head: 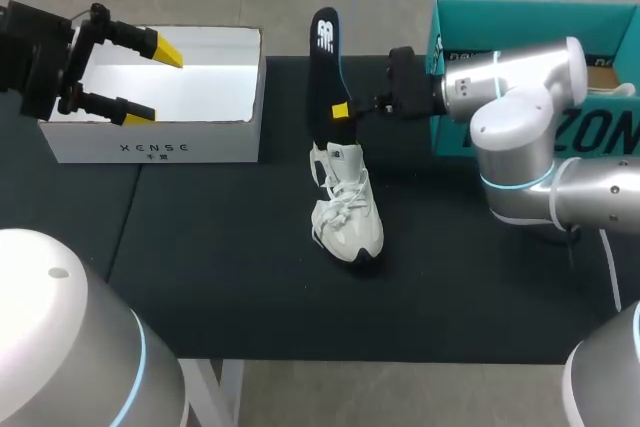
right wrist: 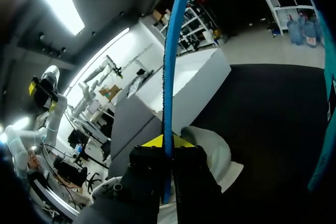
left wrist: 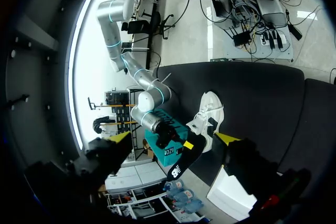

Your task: Take the shoe out of the shoebox, open the shoe tongue, remove and reinsert the insole, then place the shoe into the shoebox

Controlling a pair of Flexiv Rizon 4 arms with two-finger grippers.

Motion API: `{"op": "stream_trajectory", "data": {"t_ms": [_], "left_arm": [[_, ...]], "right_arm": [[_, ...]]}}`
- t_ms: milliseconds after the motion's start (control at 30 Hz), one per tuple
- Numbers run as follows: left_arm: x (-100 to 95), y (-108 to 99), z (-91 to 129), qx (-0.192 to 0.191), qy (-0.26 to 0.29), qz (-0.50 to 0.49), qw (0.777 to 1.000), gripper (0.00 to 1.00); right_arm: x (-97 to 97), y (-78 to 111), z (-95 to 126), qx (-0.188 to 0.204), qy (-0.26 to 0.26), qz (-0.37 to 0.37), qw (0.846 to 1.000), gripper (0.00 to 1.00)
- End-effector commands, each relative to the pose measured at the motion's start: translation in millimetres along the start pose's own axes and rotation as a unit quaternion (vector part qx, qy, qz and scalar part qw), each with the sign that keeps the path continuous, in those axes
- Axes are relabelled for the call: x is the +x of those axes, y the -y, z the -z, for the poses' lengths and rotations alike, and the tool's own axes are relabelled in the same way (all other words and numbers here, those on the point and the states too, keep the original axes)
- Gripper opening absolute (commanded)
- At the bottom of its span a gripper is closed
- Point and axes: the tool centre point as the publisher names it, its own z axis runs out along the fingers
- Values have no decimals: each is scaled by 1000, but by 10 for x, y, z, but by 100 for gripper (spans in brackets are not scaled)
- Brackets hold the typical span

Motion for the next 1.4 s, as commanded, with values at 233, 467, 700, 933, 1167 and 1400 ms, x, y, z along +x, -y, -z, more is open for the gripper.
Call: {"op": "stream_trajectory", "data": {"t_ms": [233, 467, 700, 933, 1167, 1400], "left_arm": [[-4, -10, 0, 1, -2, 0, 1000, 100], [-4, -10, 0, 1, -2, 0, 1000, 100], [-4, -10, 0, 1, -2, 0, 1000, 100], [-4, -10, 0, 1, -2, 0, 1000, 100], [-4, -10, 0, 1, -2, 0, 1000, 100], [-4, -10, 0, 1, -2, 0, 1000, 100]], "right_arm": [[13, 162, 23, 13, 14, -20, 1000, 0], [43, 261, 36, 20, 17, -32, 999, 0], [10, 317, 14, 19, 16, -53, 998, 0], [-51, 140, -2, 28, 17, -46, 998, 46], [-132, 68, 9, 20, 35, -47, 998, 6], [-54, 129, 43, 42, 35, -54, 997, 0]]}}
